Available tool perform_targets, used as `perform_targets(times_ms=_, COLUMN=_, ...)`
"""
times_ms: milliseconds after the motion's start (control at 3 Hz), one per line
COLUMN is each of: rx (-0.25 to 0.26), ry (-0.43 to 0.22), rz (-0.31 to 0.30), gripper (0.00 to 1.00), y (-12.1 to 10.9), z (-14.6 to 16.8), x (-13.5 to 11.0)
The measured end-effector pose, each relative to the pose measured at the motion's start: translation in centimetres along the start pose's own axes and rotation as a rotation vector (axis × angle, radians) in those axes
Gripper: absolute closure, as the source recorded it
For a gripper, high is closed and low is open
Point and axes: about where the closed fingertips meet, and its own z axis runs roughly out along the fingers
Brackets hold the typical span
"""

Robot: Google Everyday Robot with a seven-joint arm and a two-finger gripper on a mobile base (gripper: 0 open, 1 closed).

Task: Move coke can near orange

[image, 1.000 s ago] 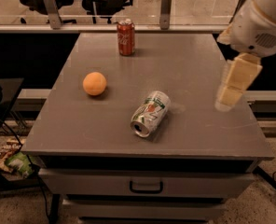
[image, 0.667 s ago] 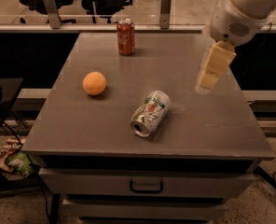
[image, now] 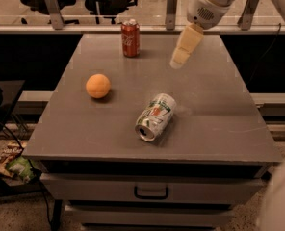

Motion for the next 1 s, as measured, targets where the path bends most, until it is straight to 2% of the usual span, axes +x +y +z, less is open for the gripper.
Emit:
perform_targets(times_ms=333, rx=0.02, ry=-0.036, rz=0.057, gripper=0.0, y=-3.3, z=2.6, x=-2.8)
perform_targets(times_ms=667, rx=0.045, ry=-0.064, rz=0.098, gripper=0.0, y=-5.5, z=5.1, x=-5.4)
perform_targets(times_ms=1000, rx=0.104, ry=-0.127, rz=0.139, gripper=0.0, y=-7.3, z=7.4, x=-7.9)
